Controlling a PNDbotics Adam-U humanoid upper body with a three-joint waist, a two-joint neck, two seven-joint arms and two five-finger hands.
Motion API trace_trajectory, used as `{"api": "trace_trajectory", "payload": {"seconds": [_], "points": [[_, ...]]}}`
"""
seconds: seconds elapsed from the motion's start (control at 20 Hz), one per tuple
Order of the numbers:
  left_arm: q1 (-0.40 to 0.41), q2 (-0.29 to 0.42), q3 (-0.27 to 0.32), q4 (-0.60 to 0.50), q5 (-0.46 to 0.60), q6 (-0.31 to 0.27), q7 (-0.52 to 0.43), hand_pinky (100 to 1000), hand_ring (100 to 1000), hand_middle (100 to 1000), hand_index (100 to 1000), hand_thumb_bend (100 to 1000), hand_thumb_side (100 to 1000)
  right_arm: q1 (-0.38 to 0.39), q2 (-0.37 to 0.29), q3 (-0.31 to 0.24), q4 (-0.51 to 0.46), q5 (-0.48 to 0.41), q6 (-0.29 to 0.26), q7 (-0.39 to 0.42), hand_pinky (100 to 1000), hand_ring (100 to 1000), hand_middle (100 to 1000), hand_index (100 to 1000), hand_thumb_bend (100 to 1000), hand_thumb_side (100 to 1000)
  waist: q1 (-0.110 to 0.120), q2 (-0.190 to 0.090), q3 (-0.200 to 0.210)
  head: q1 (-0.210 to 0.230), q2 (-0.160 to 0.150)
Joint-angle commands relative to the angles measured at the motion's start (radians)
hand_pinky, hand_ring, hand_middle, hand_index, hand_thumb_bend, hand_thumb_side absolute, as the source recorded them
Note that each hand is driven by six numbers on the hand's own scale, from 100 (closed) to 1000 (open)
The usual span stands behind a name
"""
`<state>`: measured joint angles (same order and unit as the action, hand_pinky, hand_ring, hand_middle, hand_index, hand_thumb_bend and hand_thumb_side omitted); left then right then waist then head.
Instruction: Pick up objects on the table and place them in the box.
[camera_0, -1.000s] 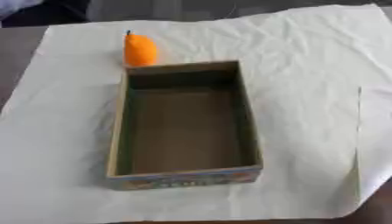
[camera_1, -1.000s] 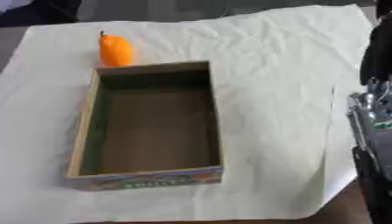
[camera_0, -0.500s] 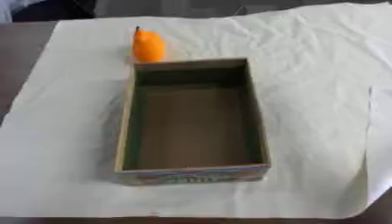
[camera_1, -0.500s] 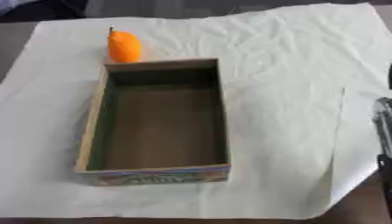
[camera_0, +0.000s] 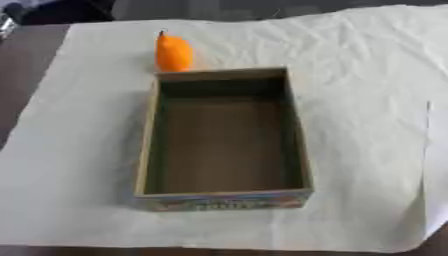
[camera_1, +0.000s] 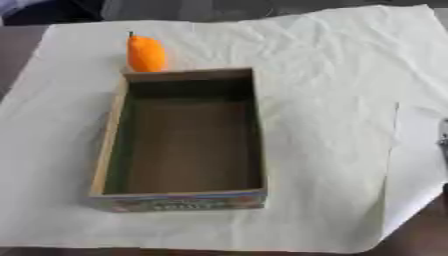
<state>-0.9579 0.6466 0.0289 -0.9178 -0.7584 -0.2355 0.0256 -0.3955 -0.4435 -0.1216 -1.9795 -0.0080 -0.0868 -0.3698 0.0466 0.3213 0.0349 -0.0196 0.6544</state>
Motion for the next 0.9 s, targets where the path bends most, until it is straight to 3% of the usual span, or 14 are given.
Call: {"api": "trace_trajectory", "payload": {"seconds": [0.05, 0.55, 0.9], "points": [[-0.047, -0.013, -0.007, 0.053, -0.047, -0.025, 0.002, 407, 563, 714, 888, 417, 845, -0.013, -0.011, 0.001, -0.021, -0.008, 0.001, 0.006, 843, 1000, 556, 830, 100, 1000, -0.003, -0.014, -0.003, 0.005, -0.014], [-0.1, -0.088, -0.009, 0.121, -0.183, -0.079, -0.028, 454, 620, 744, 890, 485, 878, -0.021, -0.014, 0.009, -0.021, -0.015, 0.008, 0.017, 848, 1000, 555, 831, 100, 1000, 0.0, 0.006, -0.034, 0.035, -0.019], [-0.133, -0.124, 0.006, 0.145, -0.174, -0.084, -0.053, 444, 617, 745, 831, 506, 907, -0.024, -0.017, 0.015, -0.021, -0.019, 0.016, 0.025, 852, 1000, 553, 833, 100, 1000, 0.01, 0.017, -0.06, 0.052, -0.035]]}}
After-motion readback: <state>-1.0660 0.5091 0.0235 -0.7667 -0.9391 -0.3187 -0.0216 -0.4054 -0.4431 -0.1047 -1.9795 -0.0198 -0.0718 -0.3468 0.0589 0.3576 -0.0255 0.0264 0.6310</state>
